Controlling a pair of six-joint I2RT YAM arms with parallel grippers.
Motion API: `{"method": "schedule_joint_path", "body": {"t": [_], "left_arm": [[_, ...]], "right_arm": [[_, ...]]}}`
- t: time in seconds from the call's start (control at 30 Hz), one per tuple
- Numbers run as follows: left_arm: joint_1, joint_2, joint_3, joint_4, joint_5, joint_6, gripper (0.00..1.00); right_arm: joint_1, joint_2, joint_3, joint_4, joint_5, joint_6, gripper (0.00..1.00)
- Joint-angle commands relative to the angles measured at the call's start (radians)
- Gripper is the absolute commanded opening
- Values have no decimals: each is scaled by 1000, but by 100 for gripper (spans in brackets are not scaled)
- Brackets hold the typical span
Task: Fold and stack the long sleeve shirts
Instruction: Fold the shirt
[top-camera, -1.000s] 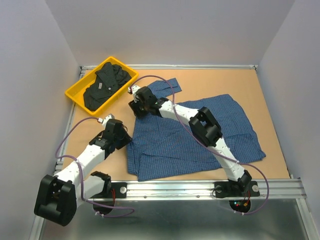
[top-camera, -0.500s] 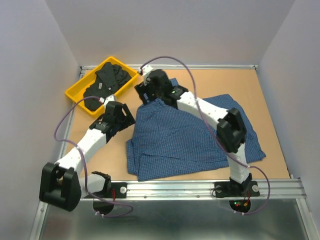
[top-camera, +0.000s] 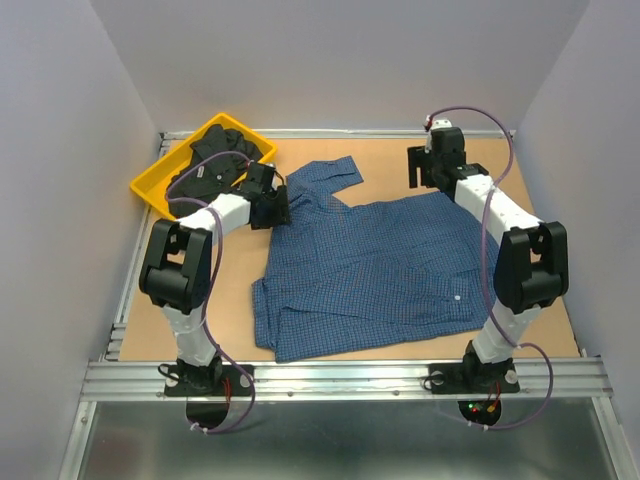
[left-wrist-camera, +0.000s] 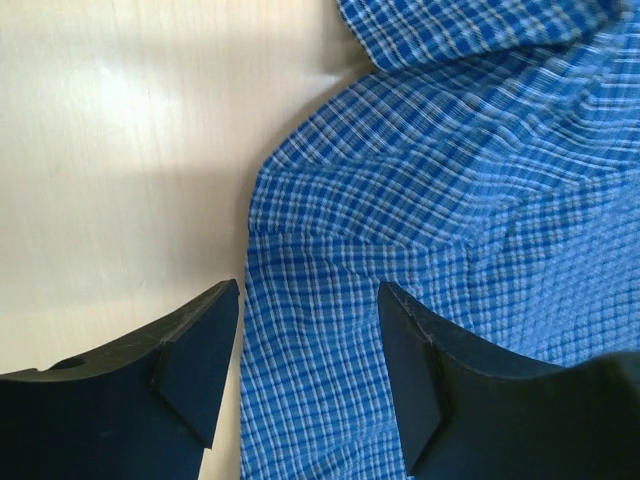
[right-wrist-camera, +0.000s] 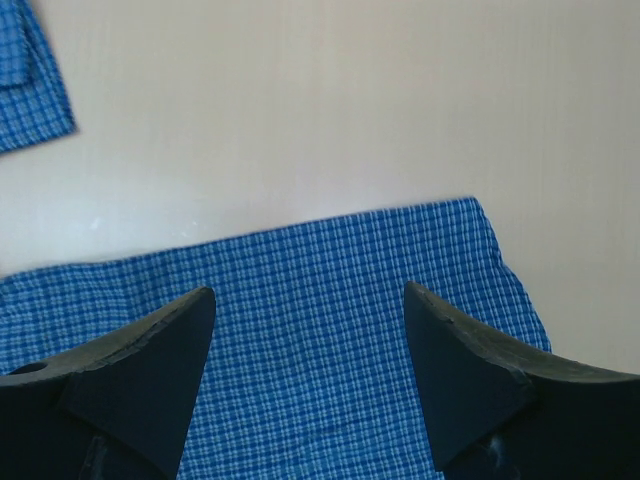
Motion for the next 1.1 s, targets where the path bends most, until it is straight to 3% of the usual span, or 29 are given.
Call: {"method": "schedule_joint_path", "body": {"t": [0.0, 0.27, 0.53, 0.63, 0.67, 0.77, 0.93, 1.07], "left_arm": [[28, 49, 77, -45, 38, 67, 66], [45, 126, 130, -75, 17, 101, 62], [48, 184, 127, -81, 118, 124, 55], [48, 195, 136, -82, 126, 124, 48], [48, 195, 141, -80, 121, 124, 40], [48, 207, 152, -78, 124, 127, 36], [48, 218, 161, -82, 144, 136, 5], [48, 210, 166, -80, 144, 144, 0]], "right_arm": [[-48, -77, -44, 20, -30, 8, 80], [-90, -59, -61, 30, -55, 57, 80], [-108, -42, -67, 40, -32, 68, 80], [-125, -35, -65, 41, -29, 68, 80], [-134, -28, -64, 43, -26, 68, 80], [-148, -18, -64, 50, -18, 77, 80], [-208, 28, -45, 54, -12, 88, 79], [-277, 88, -13, 55, -40, 102, 77]]}}
